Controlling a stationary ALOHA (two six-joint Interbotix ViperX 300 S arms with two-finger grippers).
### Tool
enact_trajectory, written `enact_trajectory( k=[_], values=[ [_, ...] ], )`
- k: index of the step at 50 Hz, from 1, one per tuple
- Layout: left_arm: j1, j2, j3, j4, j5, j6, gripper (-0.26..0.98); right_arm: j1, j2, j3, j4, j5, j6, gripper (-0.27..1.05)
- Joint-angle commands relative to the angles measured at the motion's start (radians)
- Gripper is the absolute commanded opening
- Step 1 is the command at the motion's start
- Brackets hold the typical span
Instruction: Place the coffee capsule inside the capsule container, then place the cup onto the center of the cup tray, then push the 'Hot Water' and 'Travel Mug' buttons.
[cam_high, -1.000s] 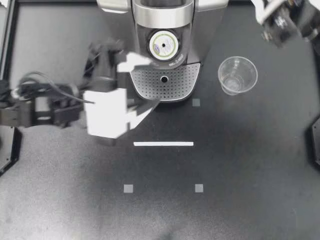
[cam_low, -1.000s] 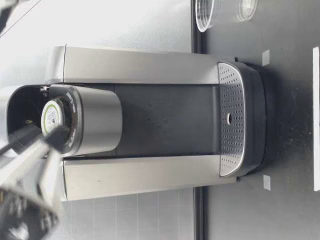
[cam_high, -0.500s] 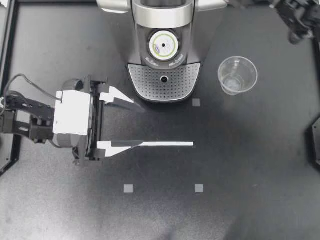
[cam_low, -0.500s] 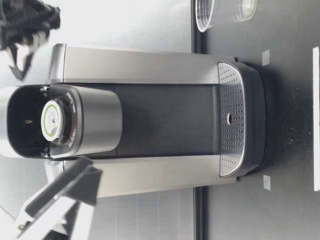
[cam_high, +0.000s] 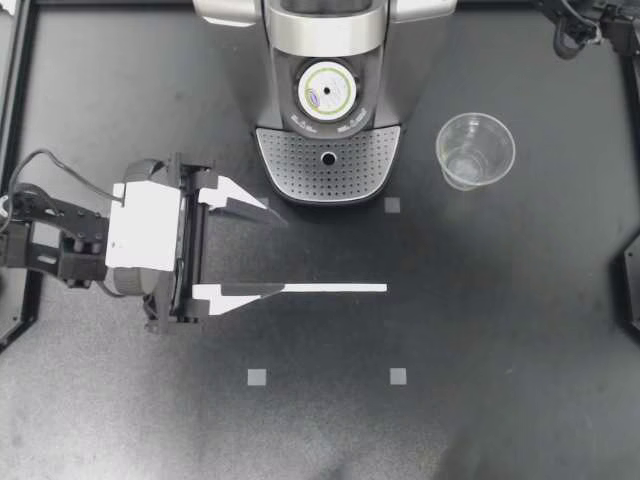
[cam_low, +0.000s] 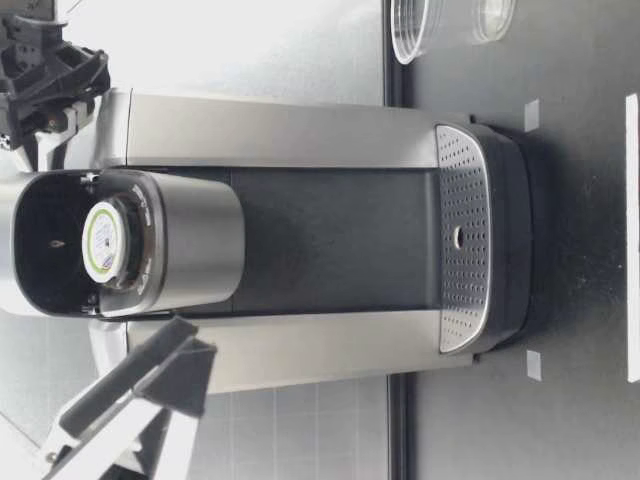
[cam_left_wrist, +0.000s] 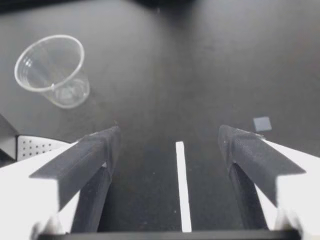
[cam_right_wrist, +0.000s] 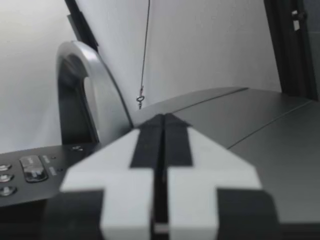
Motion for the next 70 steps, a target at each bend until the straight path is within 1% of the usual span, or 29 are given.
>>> enact_trajectory(
  k=[1, 11, 28, 43, 52, 63, 70],
  values=[
    [0.002, -0.014, -0.009, -0.002, -0.002, 0.000, 0.70, 0.028, -0.029, -0.029, -0.020, -0.002, 0.002, 0.09],
    [0.002, -0.014, -0.009, 0.000, -0.002, 0.000, 0.70, 0.078, -0.064, -0.017, -0.044, -0.003, 0.002, 0.09],
    [0.002, -0.012, -0.009, -0.002, -0.003, 0.000, 0.70, 0.158, -0.121, 0.055, -0.044, -0.006, 0.003, 0.09],
    [0.002, -0.011, -0.008, -0.005, -0.012, -0.002, 0.70, 0.206, -0.137, 0.117, -0.041, 0.003, 0.008, 0.09],
    [0.002, -0.008, -0.008, -0.006, -0.023, -0.002, 0.70, 0.225, -0.140, 0.161, -0.041, 0.009, 0.028, 0.09],
    [0.002, -0.003, -0.009, -0.006, -0.028, -0.002, 0.70, 0.225, -0.144, 0.210, -0.041, 0.005, 0.069, 0.09],
    [0.002, 0.003, -0.009, -0.008, -0.032, -0.002, 0.70, 0.227, -0.204, 0.218, -0.040, -0.009, 0.071, 0.09]
  ],
)
